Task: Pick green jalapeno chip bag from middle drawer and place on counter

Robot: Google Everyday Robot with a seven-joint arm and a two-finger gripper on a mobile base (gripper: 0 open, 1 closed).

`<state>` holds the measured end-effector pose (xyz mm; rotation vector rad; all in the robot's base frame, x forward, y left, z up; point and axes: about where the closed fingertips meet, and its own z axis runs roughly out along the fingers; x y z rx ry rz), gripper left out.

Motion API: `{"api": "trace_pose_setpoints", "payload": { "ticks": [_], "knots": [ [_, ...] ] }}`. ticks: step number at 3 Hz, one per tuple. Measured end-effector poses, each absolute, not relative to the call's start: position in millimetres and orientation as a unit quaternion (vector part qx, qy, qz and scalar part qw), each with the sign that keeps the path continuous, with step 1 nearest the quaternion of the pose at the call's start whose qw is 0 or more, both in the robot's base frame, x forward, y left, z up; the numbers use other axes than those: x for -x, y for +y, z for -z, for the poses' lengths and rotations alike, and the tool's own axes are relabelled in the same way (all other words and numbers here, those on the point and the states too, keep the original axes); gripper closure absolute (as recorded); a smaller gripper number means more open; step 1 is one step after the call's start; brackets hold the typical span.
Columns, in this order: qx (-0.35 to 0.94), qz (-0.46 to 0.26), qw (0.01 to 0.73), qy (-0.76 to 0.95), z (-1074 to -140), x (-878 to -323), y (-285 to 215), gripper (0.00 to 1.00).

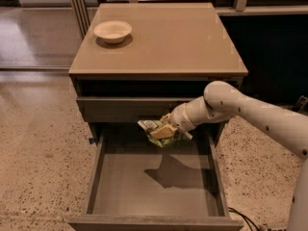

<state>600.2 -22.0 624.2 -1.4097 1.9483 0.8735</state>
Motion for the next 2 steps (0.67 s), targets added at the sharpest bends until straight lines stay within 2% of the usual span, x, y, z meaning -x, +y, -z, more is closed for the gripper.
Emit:
{"api": "trace_pose_setpoints", "payload": {
  "ticks": [2],
  "knots": [
    [0.547, -0.365, 0.285, 0.697, -707, -605, -26, 1.00]
  ]
}}
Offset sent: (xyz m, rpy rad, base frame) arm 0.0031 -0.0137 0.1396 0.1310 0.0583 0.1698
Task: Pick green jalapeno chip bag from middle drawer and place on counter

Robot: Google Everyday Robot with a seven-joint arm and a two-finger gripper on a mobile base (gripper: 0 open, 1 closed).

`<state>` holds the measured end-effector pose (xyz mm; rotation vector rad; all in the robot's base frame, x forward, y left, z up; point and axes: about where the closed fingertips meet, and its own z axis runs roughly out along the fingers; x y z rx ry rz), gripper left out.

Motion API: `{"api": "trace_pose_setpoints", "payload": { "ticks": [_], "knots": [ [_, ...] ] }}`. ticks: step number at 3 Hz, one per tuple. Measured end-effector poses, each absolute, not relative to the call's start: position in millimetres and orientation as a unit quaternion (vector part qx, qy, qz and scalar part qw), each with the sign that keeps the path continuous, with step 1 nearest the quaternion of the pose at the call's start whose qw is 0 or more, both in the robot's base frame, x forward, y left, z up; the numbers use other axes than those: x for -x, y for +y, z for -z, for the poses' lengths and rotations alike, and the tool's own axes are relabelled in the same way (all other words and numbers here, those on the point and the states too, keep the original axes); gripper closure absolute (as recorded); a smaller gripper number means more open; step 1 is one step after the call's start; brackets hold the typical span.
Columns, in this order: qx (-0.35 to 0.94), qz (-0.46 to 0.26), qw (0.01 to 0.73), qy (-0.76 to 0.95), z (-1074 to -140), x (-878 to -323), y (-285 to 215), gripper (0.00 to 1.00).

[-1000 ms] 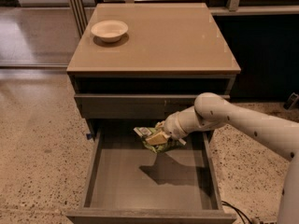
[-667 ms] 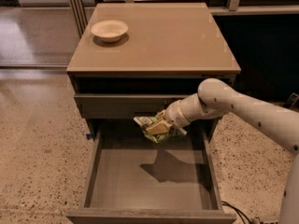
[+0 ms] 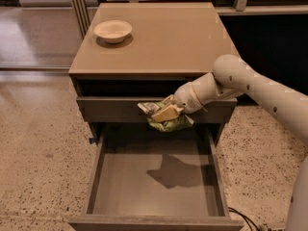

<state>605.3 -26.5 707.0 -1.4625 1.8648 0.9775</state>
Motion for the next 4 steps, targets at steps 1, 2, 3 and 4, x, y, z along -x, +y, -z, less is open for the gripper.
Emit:
{"api": "trace_pose_setpoints", "payload": {
  "ticks": [1, 2, 3, 4],
  "knots": [
    [0.568, -0.384, 0.270, 0.676, -746, -591, -19, 1.00],
    [0.603, -0.387, 0.269, 0.644, -800, -566, -3, 1.00],
    [0.603, -0.386, 0.270, 0.644, -801, -567, -2, 1.00],
    [0.615, -0.374, 0.287, 0.633, -827, -583, -7, 1.00]
  ]
}}
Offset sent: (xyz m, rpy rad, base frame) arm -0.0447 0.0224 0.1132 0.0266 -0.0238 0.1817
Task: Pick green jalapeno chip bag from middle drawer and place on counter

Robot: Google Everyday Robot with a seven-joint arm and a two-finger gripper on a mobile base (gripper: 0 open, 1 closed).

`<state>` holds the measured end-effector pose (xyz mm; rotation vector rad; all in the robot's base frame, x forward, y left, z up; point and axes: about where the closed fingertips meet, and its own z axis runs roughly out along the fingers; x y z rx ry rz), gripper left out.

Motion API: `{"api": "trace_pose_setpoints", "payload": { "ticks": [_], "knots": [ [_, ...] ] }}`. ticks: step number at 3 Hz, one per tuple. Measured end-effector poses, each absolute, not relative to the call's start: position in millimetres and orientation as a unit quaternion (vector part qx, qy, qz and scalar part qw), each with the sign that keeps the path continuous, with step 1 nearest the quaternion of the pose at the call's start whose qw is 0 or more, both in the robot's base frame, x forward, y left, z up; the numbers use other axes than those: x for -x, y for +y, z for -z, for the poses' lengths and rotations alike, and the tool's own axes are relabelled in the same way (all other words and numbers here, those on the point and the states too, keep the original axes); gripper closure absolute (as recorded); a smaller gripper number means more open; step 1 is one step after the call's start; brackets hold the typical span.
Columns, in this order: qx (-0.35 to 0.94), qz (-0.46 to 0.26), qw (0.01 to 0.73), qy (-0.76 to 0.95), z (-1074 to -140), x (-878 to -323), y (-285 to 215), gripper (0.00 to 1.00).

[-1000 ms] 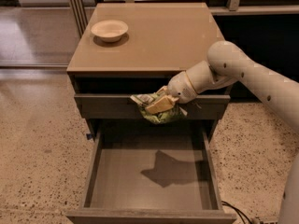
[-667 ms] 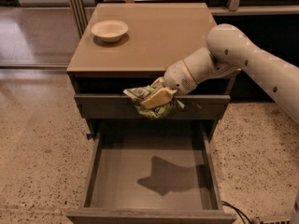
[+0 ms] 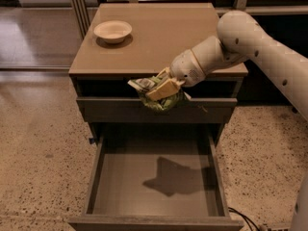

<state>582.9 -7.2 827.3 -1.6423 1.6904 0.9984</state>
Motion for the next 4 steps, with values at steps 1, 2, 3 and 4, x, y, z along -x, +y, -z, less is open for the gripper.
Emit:
{"api": "trace_pose_setpoints", "payload": {
  "ticks": [1, 2, 3, 4],
  "knots": [
    [0.634, -0.350, 0.293, 0.625, -872, -606, -16, 1.00],
    [0.648, -0.323, 0.295, 0.623, -911, -630, -20, 1.00],
    [0.655, -0.302, 0.316, 0.616, -943, -654, -22, 1.00],
    [0.647, -0.288, 0.340, 0.619, -954, -683, -25, 1.00]
  ]
}}
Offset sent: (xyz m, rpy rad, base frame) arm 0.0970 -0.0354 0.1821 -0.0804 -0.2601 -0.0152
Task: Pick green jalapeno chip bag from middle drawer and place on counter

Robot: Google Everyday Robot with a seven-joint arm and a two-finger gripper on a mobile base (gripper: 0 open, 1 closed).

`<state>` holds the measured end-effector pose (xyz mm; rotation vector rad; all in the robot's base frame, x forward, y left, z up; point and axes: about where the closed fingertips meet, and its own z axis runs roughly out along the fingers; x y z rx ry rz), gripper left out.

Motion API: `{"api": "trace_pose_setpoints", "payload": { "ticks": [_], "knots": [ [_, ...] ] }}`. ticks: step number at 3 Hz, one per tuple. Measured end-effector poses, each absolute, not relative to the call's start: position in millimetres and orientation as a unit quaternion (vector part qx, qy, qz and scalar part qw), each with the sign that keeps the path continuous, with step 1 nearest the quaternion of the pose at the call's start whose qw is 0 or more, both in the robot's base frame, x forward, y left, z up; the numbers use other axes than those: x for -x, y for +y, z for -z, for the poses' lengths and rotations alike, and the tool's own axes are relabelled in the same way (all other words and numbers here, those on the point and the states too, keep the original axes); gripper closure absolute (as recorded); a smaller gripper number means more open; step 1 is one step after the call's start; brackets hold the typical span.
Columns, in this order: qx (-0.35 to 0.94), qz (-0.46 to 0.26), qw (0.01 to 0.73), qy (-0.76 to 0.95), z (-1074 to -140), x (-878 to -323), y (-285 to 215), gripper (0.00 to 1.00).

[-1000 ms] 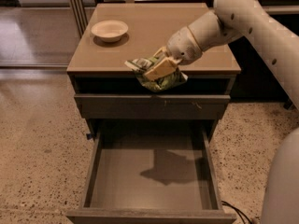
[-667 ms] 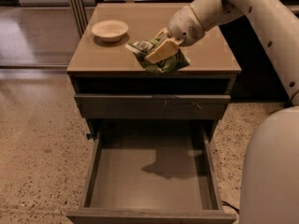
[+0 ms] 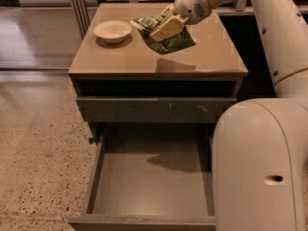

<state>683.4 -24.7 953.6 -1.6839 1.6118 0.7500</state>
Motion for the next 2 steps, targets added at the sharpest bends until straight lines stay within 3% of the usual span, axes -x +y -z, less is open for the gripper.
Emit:
{"api": "trace_pose_setpoints", "payload": {
  "ticks": [2],
  "knots": [
    [0.626, -0.240, 0.340, 0.660, -908, -750, -18, 1.00]
  ]
}}
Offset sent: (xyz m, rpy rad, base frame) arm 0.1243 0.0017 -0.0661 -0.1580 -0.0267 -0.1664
